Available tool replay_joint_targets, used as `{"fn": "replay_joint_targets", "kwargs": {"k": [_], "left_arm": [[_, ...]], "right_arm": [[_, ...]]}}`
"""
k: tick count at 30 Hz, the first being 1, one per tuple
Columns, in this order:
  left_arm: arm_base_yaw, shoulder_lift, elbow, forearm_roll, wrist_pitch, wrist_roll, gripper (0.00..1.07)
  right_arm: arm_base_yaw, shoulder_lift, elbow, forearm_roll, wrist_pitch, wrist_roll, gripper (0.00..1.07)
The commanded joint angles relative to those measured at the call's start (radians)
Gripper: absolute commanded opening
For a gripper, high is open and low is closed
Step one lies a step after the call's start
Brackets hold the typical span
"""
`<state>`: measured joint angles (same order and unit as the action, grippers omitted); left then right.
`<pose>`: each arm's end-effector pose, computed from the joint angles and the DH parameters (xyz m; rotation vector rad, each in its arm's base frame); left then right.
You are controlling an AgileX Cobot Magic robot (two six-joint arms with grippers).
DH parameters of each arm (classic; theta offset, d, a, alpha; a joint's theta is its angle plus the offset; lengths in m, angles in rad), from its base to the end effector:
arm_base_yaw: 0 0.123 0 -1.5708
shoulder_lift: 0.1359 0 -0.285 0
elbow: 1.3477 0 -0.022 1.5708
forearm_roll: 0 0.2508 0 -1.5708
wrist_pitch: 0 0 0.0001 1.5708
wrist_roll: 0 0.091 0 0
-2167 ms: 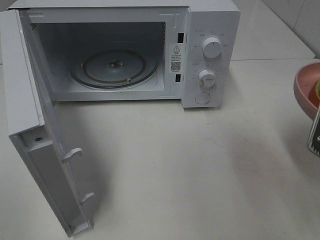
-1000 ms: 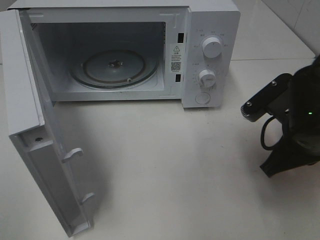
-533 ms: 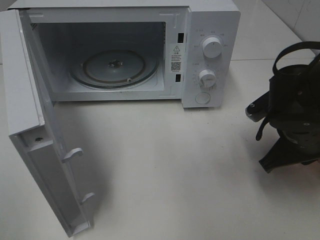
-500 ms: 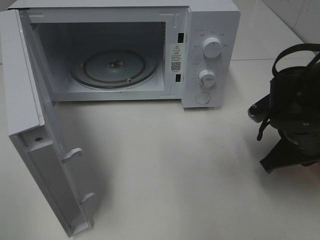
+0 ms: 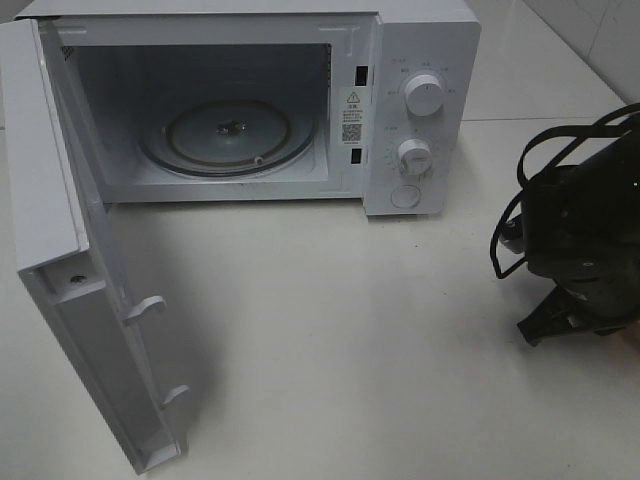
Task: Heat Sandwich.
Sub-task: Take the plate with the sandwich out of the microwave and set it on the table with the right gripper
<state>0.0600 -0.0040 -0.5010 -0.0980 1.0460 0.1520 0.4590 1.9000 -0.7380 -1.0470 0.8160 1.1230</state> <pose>-0.0047 -0.0080 0.2791 0.0969 2.0185 0.0175 0.2648 0.0668 0.0971 -0.2801 2.7396 -0.9133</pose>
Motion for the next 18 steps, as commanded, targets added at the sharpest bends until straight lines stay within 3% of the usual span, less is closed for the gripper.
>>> {"fn": "replay_joint_targets", "kwargs": {"k": [1,11,15,18], "left_arm": [[-0.006,-0.021,0.004,0.001,-0.006,-0.001,0.98],[-0.006,-0.021,0.004,0.001,-0.006,-0.001,0.98],[-0.006,-0.021,0.004,0.001,-0.006,-0.001,0.98],[-0.006,-0.021,0.004,0.001,-0.006,-0.001,0.98]], "right_arm": [[-0.006,0.024,-0.014,-0.035,0.026,0.012,0.05],[-0.006,0.091,-0.032,-0.02,-0.001,0.012,0.1],[-0.006,0.091,-0.032,-0.015,0.001,0.006,0.16],[-0.006,0.07,-0.032,0.014,0.003,-0.026,0.27]]}}
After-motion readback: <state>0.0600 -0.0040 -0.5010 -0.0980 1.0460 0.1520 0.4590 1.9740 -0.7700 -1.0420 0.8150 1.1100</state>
